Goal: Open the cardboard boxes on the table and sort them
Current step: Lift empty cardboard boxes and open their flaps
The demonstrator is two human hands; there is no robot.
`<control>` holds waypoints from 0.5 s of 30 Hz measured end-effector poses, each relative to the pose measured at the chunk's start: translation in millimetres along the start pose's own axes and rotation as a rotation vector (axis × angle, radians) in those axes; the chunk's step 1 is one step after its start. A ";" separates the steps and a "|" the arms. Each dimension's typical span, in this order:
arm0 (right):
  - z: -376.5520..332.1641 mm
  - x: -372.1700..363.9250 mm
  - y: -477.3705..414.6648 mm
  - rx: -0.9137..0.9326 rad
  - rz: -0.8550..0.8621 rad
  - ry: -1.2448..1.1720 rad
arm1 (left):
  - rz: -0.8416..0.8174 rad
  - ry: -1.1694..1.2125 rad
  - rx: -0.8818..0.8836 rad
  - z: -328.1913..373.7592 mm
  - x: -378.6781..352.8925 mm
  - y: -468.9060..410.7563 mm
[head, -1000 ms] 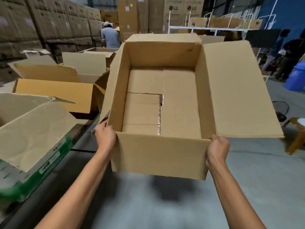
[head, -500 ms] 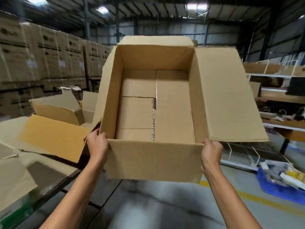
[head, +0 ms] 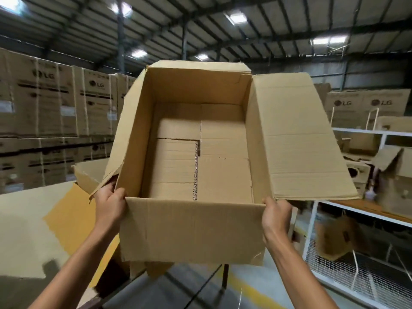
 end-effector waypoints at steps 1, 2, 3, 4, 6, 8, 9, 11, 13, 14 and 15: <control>3.5 -21.7 -15.4 -0.004 -0.023 -0.018 | 0.020 -0.002 -0.019 -3.8 -7.8 -15.2; 7.1 -44.1 -30.7 -0.011 -0.037 -0.040 | 0.040 -0.014 -0.040 -6.7 -15.2 -30.2; 10.4 -66.9 -46.0 -0.017 -0.049 -0.072 | 0.059 -0.023 -0.057 -8.4 -22.0 -44.4; 12.6 -90.5 -61.9 -0.019 -0.069 -0.099 | 0.080 -0.022 -0.068 -10.8 -28.3 -59.2; 13.9 -137.7 -91.5 -0.034 -0.118 -0.113 | 0.146 -0.033 -0.069 -22.2 -36.4 -90.5; 12.7 -183.0 -117.2 -0.051 -0.170 -0.124 | 0.208 -0.071 -0.071 -31.3 -40.6 -121.9; 11.2 -204.3 -129.2 -0.046 -0.197 -0.132 | 0.230 -0.091 -0.081 -34.7 -42.4 -137.1; 9.1 -242.8 -151.5 -0.019 -0.232 -0.128 | 0.266 -0.124 -0.087 -42.1 -48.6 -162.4; 12.1 -277.0 -171.4 -0.019 -0.287 -0.161 | 0.287 -0.143 -0.077 -48.8 -56.6 -180.8; 15.4 -292.8 -179.6 -0.023 -0.325 -0.158 | 0.290 -0.159 -0.081 -52.7 -59.9 -188.7; 22.1 -310.6 -189.8 -0.027 -0.365 -0.149 | 0.294 -0.172 -0.086 -57.2 -62.5 -196.9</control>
Point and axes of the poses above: each hand's wrist, its own y-axis away from the middle knuckle, its own x-axis out of the back of the hand, z = x × y, the point moved 2 cm from there along -y, towards the middle knuckle, and after that the axes turned 2 degrees about y, right-handed, at the moved point
